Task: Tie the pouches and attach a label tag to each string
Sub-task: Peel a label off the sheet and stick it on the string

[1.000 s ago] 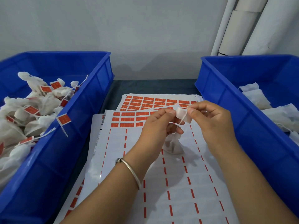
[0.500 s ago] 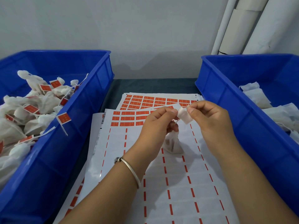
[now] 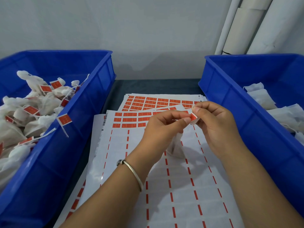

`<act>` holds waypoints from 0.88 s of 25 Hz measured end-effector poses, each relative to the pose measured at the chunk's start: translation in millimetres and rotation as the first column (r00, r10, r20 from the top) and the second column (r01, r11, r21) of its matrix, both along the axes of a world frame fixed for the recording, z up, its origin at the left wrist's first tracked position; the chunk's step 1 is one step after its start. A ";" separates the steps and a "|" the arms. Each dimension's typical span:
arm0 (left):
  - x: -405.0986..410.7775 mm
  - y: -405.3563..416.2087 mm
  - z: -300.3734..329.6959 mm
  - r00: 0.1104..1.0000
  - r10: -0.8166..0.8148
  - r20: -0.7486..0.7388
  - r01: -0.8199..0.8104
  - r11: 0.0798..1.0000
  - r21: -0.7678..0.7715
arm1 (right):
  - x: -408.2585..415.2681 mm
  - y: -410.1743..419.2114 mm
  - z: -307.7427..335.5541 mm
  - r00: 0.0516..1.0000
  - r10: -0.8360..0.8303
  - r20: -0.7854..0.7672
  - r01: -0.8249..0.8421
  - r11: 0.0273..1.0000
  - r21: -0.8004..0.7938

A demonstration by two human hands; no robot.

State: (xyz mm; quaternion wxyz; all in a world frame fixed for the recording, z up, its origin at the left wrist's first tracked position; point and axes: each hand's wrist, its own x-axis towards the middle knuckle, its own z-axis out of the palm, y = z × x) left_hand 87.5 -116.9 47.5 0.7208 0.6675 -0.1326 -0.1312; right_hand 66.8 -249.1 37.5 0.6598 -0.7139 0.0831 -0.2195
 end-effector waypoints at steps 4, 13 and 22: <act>1.5 -0.2 -2.2 0.999 -0.016 0.030 0.016 1.000 -0.003 | -0.6 0.0 0.3 0.999 0.038 -0.006 -0.037 0.997 0.067; 5.9 2.1 -8.0 0.998 0.005 0.062 -0.005 1.000 -0.012 | -0.5 -1.3 -1.2 0.993 0.114 0.015 -0.113 0.993 -0.041; 12.9 3.8 -10.7 0.996 0.061 0.071 -0.064 0.997 0.036 | 0.9 3.7 -5.5 0.987 0.136 0.088 -0.136 0.991 -0.007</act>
